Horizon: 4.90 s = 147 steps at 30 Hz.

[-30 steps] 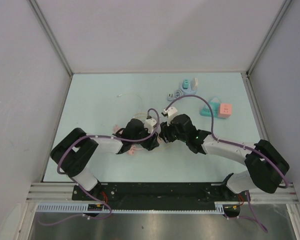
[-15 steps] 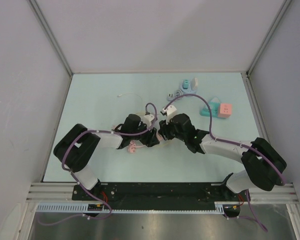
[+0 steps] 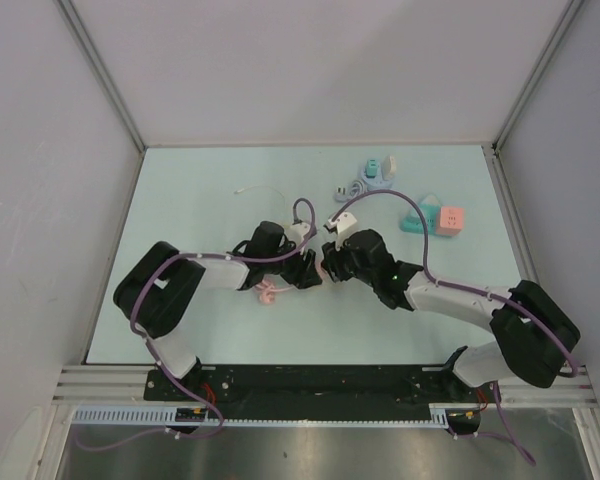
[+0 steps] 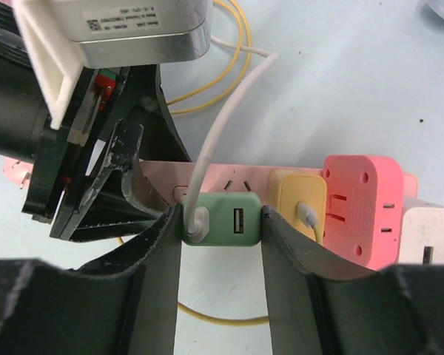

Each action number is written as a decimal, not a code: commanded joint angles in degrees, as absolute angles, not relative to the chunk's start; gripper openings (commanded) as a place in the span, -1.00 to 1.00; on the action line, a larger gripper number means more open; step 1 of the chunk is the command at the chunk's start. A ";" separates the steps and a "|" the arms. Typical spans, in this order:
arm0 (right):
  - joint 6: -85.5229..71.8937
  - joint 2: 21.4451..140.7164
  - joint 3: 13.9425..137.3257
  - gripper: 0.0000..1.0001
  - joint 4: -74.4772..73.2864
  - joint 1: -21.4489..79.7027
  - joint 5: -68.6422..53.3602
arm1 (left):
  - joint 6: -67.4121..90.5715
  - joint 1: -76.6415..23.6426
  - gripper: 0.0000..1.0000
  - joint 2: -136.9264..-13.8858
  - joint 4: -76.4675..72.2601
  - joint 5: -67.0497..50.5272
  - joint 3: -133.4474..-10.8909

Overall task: Insert the plug
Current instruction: Insert the plug into the socket.

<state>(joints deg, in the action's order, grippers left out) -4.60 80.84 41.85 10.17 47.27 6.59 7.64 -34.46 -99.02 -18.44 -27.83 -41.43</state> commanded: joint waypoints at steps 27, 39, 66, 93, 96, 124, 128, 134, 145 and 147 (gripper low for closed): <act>-6.15 79.89 34.98 -1.00 23.03 42.45 2.29 | 9.58 -34.10 0.13 -104.50 -4.92 -26.54 -42.19; -3.26 83.22 34.98 -1.00 17.40 42.01 -1.49 | 12.03 -34.10 0.22 -102.67 -4.04 -26.28 -42.36; 3.42 90.79 39.64 -1.00 14.07 41.66 -2.20 | 19.43 -31.11 0.96 -101.06 8.43 -10.73 -48.60; -10.10 96.68 40.17 -1.00 -2.90 46.23 -0.26 | 18.63 -31.11 0.96 -102.05 14.86 -6.23 -50.63; -12.12 96.94 39.64 -1.00 -3.96 47.63 1.67 | 19.25 -31.46 1.00 -99.15 14.24 -8.26 -49.22; -13.80 89.56 24.34 -1.00 15.82 46.85 0.70 | 21.27 -34.19 1.00 -100.99 12.57 -10.81 -49.04; -11.61 92.90 26.89 -1.00 15.12 46.76 0.62 | 21.27 -34.19 0.99 -101.69 12.22 -11.08 -49.13; -9.14 96.85 31.37 -1.00 12.05 46.05 -0.79 | 20.39 -34.19 1.00 -105.46 13.44 -10.90 -51.41; -13.27 97.82 36.21 -1.00 1.16 46.32 -1.85 | 19.95 -32.61 1.00 -100.13 13.71 -9.05 -48.26; -14.67 97.47 36.82 -1.00 0.26 46.84 -1.50 | 20.47 -32.26 1.00 -97.66 13.10 -8.53 -46.59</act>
<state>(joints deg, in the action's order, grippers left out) -9.13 91.57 39.83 25.10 44.93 4.73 19.49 -32.88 -98.78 2.76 -8.71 -52.53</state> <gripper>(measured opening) 0.450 0.996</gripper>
